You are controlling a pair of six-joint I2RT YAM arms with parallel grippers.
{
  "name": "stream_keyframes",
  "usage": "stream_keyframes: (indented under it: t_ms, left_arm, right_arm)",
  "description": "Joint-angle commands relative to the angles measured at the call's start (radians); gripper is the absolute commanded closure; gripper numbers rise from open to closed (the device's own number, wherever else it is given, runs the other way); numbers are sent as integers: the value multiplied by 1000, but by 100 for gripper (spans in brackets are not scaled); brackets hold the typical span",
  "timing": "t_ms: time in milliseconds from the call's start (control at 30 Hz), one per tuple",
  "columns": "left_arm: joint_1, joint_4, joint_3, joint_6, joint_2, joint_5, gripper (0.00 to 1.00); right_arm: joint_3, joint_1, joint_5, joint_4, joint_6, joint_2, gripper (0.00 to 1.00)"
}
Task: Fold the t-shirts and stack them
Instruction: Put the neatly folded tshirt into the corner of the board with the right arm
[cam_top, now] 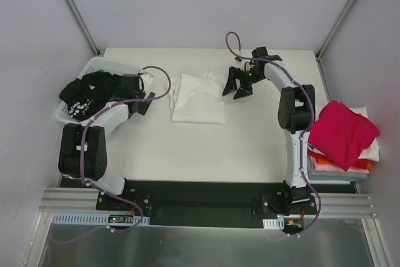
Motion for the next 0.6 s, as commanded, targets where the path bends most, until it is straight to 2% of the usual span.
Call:
stream_keyframes:
  t_ms: [0,567]
  left_arm:
    - [-10,3,-1,-21,-25,-3,1]
    - [-11,-28,-1,-21,-50,5,1]
  right_arm:
    - [95,-11,-77,-9,23,11,13]
    - [127,-33,-99,0,61,95,10]
